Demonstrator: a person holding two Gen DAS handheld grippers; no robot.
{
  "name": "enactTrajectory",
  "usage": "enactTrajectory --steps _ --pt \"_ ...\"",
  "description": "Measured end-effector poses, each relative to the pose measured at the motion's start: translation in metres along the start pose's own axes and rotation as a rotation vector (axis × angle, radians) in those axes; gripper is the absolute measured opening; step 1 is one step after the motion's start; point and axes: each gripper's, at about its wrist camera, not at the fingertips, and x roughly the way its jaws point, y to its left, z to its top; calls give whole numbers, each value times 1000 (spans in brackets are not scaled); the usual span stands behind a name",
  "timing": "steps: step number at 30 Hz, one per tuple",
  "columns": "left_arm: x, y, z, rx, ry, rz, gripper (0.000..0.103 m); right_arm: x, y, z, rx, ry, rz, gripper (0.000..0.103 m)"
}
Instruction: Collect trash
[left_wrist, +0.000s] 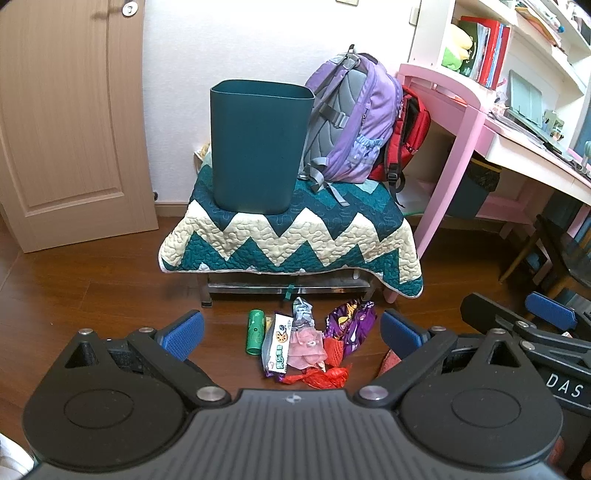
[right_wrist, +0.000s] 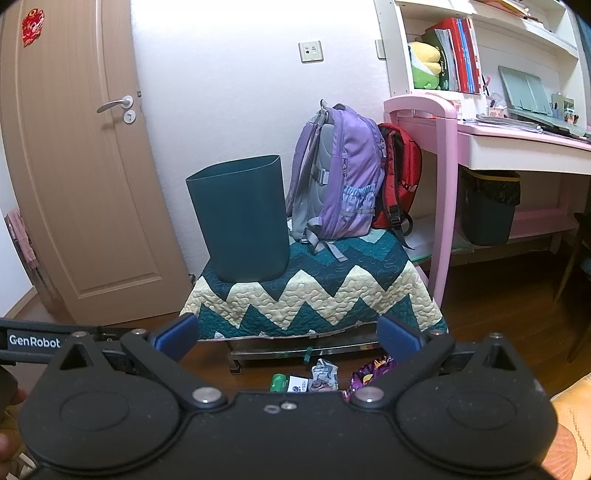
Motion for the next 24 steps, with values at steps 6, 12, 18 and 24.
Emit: enactTrajectory --steps 6,12,18,24 --pt "-1 0 3 0 9 -2 102 0 0 2 -2 14 -7 103" --pt "-1 -1 3 0 9 -1 102 1 1 3 -4 16 -6 103" --pt "3 1 4 -2 17 -3 102 3 0 2 -3 23 -4 103" --pt "7 2 2 -5 31 0 102 6 1 1 -4 35 -8 103"
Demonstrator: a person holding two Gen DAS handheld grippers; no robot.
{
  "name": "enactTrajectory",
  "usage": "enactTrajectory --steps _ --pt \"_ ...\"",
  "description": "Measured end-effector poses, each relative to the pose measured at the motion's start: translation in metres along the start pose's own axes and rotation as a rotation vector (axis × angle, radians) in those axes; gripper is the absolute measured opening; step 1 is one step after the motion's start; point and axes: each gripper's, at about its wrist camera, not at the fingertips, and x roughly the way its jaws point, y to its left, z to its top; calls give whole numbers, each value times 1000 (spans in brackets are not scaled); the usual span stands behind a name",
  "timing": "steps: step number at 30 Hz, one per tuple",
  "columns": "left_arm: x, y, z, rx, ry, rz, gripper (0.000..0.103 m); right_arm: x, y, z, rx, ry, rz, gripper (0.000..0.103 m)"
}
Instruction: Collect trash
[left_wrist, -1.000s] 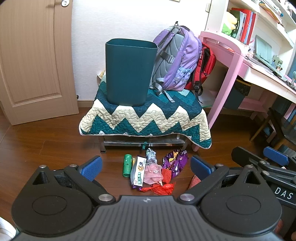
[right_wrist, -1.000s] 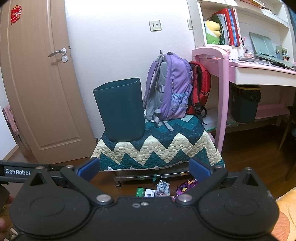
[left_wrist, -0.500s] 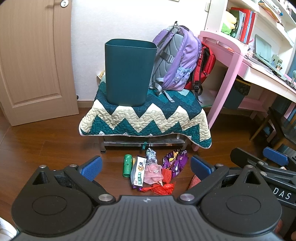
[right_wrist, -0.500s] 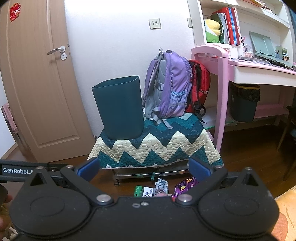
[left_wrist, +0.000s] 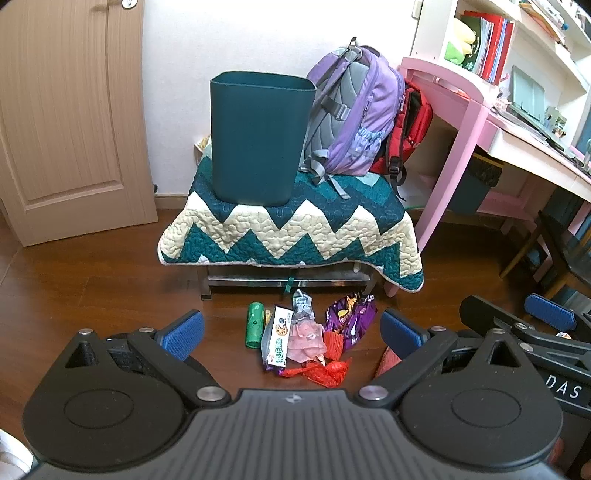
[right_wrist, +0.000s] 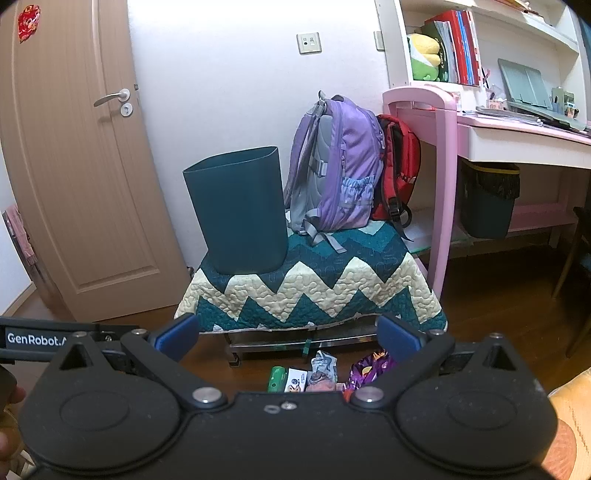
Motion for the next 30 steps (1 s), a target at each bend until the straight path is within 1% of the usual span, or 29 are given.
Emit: enactTrajectory --steps 4,12,17,30 --pt "5 1 -3 -6 24 -4 102 1 2 -2 -6 19 -8 103" --pt "3 -3 -10 -4 46 -2 102 0 -1 -6 1 47 -18 103" --pt "2 -3 -10 -4 45 -1 102 -4 2 -8 -10 50 -31 103" --pt "-2 -3 -15 -11 53 0 102 -6 4 -8 -7 61 -23 103"
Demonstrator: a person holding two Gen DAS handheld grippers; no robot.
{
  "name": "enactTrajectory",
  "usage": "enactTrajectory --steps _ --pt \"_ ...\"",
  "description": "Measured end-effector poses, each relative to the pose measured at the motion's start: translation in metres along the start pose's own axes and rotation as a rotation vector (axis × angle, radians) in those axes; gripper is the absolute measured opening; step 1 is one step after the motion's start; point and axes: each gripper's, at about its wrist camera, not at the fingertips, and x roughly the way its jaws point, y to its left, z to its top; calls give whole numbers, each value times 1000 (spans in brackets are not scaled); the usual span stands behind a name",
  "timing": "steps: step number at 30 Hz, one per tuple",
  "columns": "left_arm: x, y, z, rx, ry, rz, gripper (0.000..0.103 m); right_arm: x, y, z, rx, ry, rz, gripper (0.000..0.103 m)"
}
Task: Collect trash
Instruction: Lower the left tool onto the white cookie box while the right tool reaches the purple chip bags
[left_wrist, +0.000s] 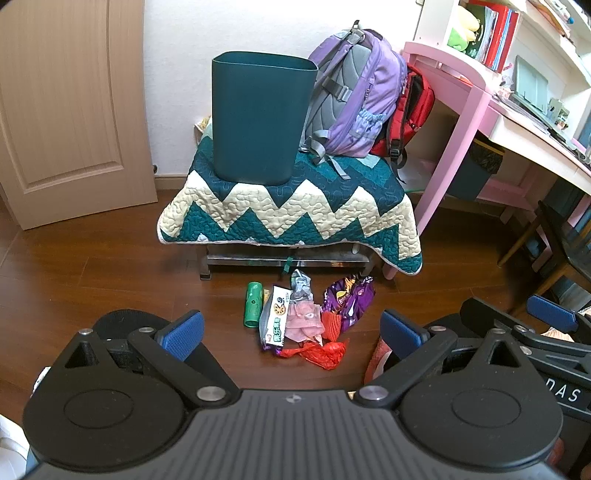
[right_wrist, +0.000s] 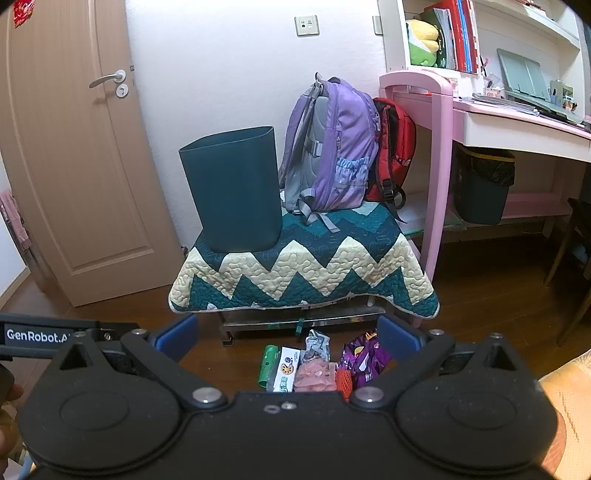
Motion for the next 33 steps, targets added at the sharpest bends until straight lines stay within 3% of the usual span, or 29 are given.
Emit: enactTrajectory --steps 10,14,17,25,33 --pt "3 1 -2 -9 16 -9 102 1 1 -2 -1 2 -1 103" --pt "16 8 6 -22 46 -24 102 9 -1 -3 1 12 4 103" --pt "31 15 16 -29 33 6 102 22 -7 4 -5 18 -1 103" --pt "112 36 45 -14 94 50 102 100 -29 28 -32 94 -18 103" --pt "217 47 82 29 190 43 102 211 -52 33 5 268 -46 101"
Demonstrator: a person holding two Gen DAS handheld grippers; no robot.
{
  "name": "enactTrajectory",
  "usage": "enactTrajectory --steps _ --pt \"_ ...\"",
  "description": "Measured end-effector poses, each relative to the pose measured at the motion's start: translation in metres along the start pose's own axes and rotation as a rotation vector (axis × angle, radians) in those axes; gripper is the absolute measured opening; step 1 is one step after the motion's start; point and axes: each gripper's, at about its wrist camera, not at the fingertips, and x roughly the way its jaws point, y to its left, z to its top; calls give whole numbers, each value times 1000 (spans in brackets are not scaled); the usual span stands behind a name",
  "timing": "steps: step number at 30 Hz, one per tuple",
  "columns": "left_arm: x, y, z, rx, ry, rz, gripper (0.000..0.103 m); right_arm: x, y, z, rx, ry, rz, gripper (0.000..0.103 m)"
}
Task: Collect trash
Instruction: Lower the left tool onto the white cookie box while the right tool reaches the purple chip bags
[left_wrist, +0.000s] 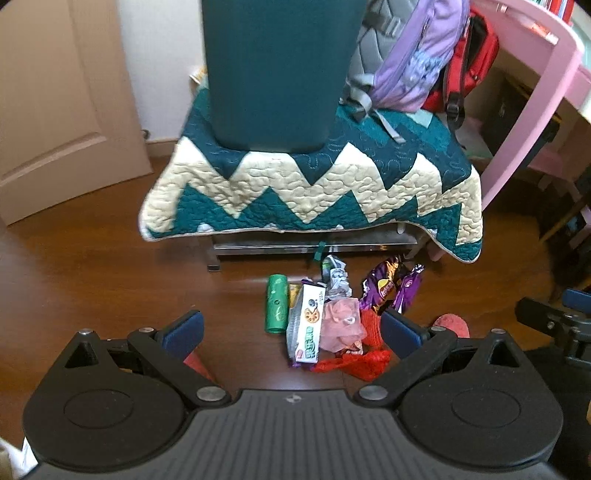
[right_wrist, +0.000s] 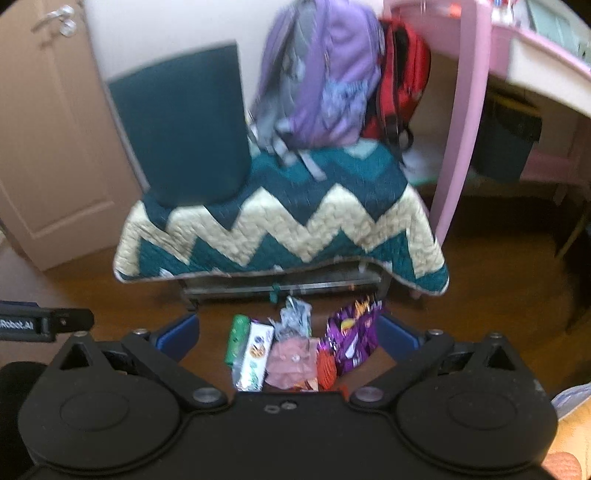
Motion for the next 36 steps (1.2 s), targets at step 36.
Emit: enactTrajectory --steps 36 --pt "449 -39 -17 36 491 52 102 466 -153 -36 384 553 -324 88"
